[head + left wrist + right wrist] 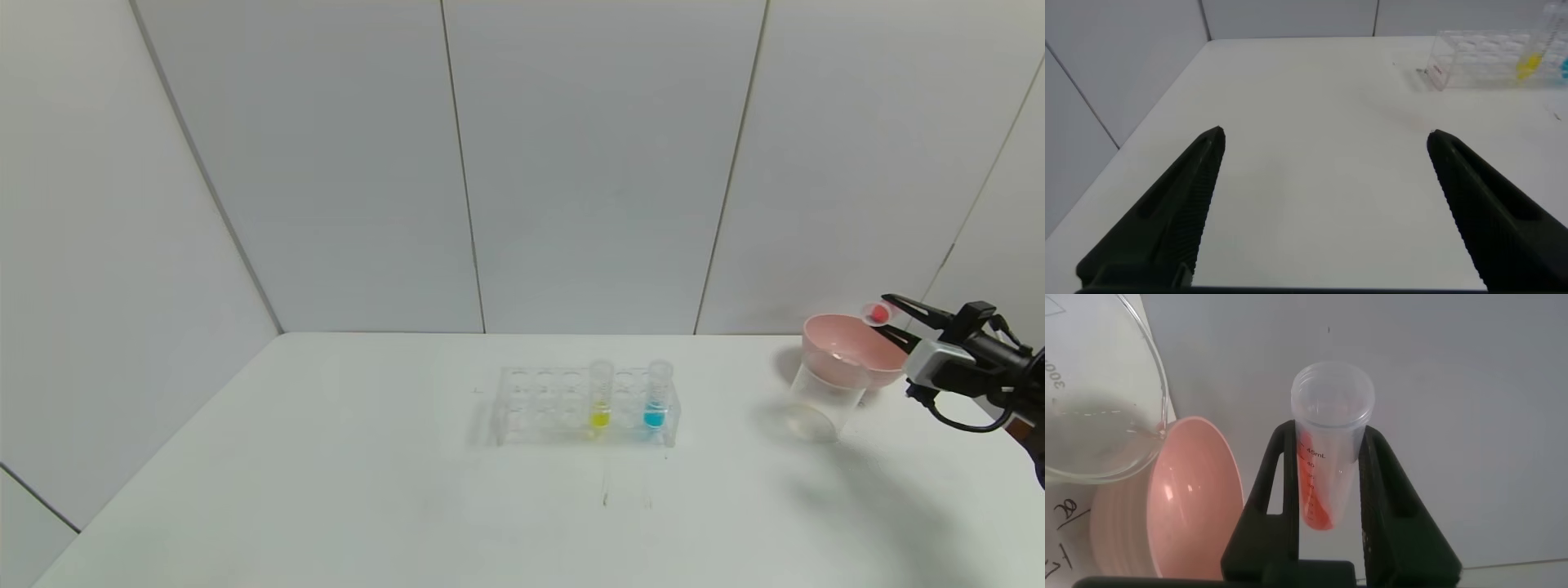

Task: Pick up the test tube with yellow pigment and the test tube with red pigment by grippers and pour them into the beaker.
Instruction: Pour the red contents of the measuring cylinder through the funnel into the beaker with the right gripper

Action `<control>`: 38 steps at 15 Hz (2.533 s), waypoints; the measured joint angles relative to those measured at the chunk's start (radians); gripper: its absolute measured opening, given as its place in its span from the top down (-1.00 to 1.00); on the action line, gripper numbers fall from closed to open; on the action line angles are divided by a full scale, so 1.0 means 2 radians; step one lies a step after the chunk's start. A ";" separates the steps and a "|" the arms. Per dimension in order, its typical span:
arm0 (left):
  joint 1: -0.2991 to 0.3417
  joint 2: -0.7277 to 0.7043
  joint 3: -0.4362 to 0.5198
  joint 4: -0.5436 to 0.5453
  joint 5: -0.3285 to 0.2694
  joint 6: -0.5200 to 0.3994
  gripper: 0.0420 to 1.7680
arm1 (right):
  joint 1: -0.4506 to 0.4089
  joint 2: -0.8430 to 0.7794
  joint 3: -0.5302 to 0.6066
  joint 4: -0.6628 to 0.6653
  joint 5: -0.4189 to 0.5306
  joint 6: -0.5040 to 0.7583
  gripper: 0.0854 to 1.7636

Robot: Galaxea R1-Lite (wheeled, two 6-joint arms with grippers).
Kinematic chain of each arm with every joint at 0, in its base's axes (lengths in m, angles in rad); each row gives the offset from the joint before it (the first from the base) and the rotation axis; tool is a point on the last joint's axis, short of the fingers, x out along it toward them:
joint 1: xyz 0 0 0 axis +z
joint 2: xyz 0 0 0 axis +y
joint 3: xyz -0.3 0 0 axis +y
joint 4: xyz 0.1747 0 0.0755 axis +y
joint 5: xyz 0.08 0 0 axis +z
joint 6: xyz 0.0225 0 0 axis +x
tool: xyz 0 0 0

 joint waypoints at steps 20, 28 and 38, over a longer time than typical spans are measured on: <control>0.000 0.000 0.000 0.000 0.000 0.000 -1.00 | 0.006 0.007 -0.002 -0.027 -0.004 -0.086 0.52; 0.000 0.000 0.000 0.000 0.000 0.000 -1.00 | 0.009 0.005 -0.002 -0.028 -0.004 -0.087 0.52; 0.000 0.000 0.000 0.000 0.000 0.000 -1.00 | 0.009 0.003 -0.010 -0.033 -0.004 -0.094 0.52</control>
